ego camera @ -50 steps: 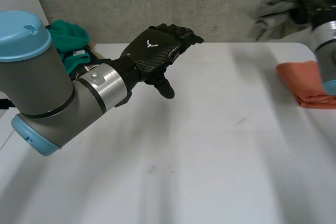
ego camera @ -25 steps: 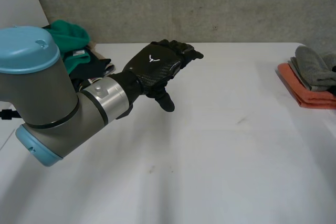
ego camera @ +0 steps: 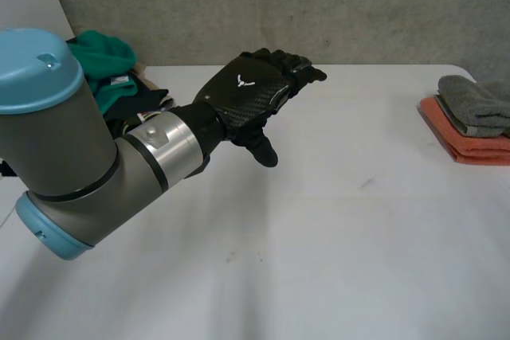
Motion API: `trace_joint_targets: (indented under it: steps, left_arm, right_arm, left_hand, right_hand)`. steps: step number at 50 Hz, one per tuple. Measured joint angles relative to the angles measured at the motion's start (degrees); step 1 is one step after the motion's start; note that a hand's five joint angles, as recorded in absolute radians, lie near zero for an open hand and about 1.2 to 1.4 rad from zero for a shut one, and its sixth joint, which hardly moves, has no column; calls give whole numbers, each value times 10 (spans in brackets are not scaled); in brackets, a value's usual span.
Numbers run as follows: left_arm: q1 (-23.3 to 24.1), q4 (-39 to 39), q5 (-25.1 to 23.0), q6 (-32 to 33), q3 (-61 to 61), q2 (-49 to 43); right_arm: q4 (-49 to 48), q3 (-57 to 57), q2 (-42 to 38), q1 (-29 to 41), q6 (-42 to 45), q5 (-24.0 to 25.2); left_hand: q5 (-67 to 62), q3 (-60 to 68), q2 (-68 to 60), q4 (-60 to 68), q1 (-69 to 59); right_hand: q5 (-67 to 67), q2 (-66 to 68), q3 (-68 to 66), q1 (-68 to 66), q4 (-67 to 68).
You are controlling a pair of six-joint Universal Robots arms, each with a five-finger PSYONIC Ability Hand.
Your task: Fold the laundry.
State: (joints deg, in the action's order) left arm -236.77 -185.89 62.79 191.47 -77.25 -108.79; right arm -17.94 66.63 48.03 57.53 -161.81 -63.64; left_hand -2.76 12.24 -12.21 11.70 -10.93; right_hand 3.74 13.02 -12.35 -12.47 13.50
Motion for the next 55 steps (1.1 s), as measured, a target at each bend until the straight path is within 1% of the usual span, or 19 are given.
trace_joint_targets:
  steps: [1,3,6,9,11,15,18,19,20,22,23,28,32,36,44,49,51,53,55]
  left_arm:
    - [0,0,0,0,0,0]
    - [1,0,0,-1,0,9]
    - [0,-3,4,-1,3,20]
    - [-4,-10,16,-1,9,32]
    - [-8,-19,34,-1,14,39]
    - [-21,-48,92,0,29,48]
    - [-50,-86,156,3,48,48]
    - [-55,-89,161,3,50,47]
    - [-77,-103,178,5,59,41]
    - [-96,-111,185,7,66,35]
    - [-140,-122,189,14,82,16]
    - [-239,-124,150,43,123,-55]
    - [-310,-104,82,89,174,-144]
    - [-353,-82,36,148,237,-241]
    - [-396,-68,25,263,344,-380]
    - [-405,-65,37,301,398,-442]
    - [-406,-64,39,304,406,-450]
    - [-405,-64,46,306,414,-460]
    - [-402,-66,55,307,415,-462]
  right_arm:
    - [0,0,0,0,0,0]
    - [60,-29,16,-31,64,-77]
    - [76,-59,29,-35,109,-165]
    - [59,-69,55,-16,119,-209]
    - [33,-60,85,10,109,-218]
    - [-34,-11,163,77,62,-190]
    - [-101,65,240,147,7,-122]
    - [-107,74,247,154,2,-114]
    - [-130,110,273,187,-16,-81]
    - [-134,118,278,193,-19,-74]
    - [-168,193,316,270,-41,-12]
    - [-178,285,340,374,-43,46]
    - [-150,344,338,435,-13,62]
    - [-102,378,317,463,41,57]
    - [-31,402,273,479,120,27]
    - [-21,416,265,477,131,17]
    - [-21,419,264,476,131,16]
    - [-21,422,264,472,131,16]
    - [-22,424,265,467,130,17]
  left_hand:
    - [0,0,0,0,0]
    - [0,0,0,0,0]
    - [0,0,0,0,0]
    - [0,0,0,0,0]
    - [0,0,0,0,0]
    - [0,0,0,0,0]
    - [0,0,0,0,0]
    - [0,0,0,0,0]
    - [0,0,0,0,0]
    - [0,0,0,0,0]
    - [0,4,-4,6,-10]
    - [-20,23,-24,32,-38]
    - [-24,23,-26,33,-39]
    - [-24,23,-27,33,-39]
    - [-40,40,-45,49,-52]
    - [-130,136,-137,139,-157]
    - [-205,210,-212,217,-236]
    - [-361,376,-377,375,-402]
    - [-496,507,-510,511,-509]
  right_hand:
    - [0,0,0,0,0]
    - [0,0,0,0,0]
    - [0,0,0,0,0]
    - [0,0,0,0,0]
    - [0,0,0,0,0]
    - [0,0,0,0,0]
    - [0,0,1,0,0]
    - [0,0,1,0,0]
    - [0,0,2,0,0]
    - [-1,0,2,0,0]
    - [-2,0,2,0,0]
    - [-3,0,2,0,0]
    - [-3,0,2,0,0]
    - [-3,0,2,0,0]
    - [-5,0,2,0,0]
    - [-5,0,2,0,0]
    - [-5,0,2,0,0]
    - [-5,0,2,0,0]
    - [-5,0,2,0,0]
